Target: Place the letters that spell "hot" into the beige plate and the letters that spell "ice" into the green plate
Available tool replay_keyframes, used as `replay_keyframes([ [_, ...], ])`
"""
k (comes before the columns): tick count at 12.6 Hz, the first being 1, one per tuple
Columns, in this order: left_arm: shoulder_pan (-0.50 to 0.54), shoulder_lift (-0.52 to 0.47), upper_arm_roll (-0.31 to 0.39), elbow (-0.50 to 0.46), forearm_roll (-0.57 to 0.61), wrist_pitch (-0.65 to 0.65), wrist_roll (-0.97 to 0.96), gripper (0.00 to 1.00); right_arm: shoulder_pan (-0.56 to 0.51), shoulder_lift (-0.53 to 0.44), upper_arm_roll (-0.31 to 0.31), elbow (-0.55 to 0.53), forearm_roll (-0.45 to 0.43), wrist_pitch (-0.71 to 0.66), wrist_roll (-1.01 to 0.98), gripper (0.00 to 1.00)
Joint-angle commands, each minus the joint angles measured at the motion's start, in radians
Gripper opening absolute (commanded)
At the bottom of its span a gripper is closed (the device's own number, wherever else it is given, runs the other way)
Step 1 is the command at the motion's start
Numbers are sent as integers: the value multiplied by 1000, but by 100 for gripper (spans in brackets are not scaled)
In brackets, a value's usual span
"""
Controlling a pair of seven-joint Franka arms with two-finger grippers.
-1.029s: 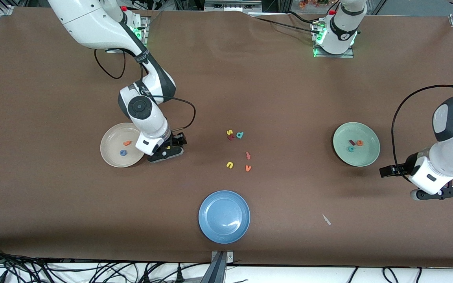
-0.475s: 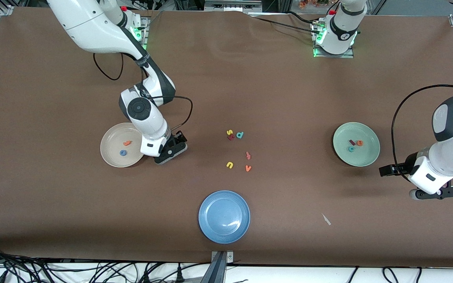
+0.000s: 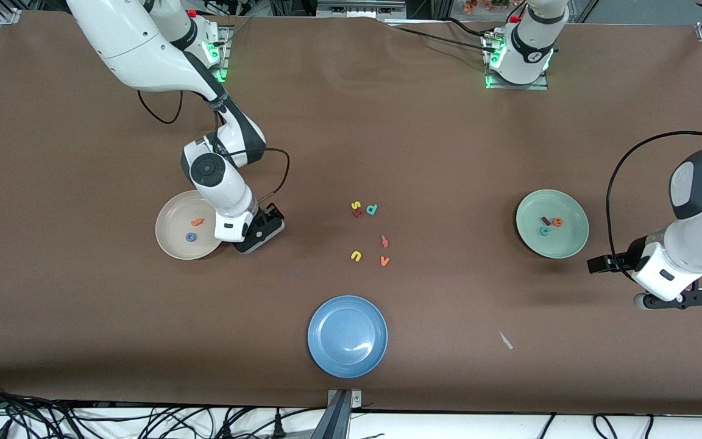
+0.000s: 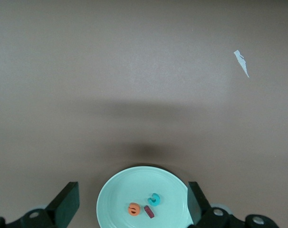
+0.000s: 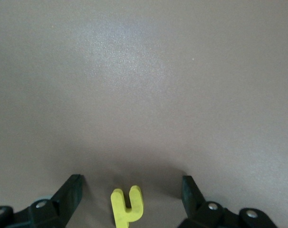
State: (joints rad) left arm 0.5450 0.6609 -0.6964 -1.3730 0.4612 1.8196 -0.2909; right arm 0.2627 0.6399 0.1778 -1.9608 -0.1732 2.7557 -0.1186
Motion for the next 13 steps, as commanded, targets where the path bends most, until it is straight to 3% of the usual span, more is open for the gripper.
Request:
replay_keyframes([
  [1, -7, -6, 8, 14, -22, -23, 26, 100, -13, -17, 11, -65, -5, 41, -16, 94],
  [5, -7, -4, 8, 14, -22, -23, 24, 100, -14, -74, 9, -141, -2, 48, -15, 84],
  [9, -7, -3, 8, 14, -22, -23, 24, 100, -17, -83, 9, -150, -2, 48, -15, 73],
  [13, -8, -3, 8, 14, -22, -22, 24, 100, -19, -71, 9, -124, -3, 48, -16, 73],
])
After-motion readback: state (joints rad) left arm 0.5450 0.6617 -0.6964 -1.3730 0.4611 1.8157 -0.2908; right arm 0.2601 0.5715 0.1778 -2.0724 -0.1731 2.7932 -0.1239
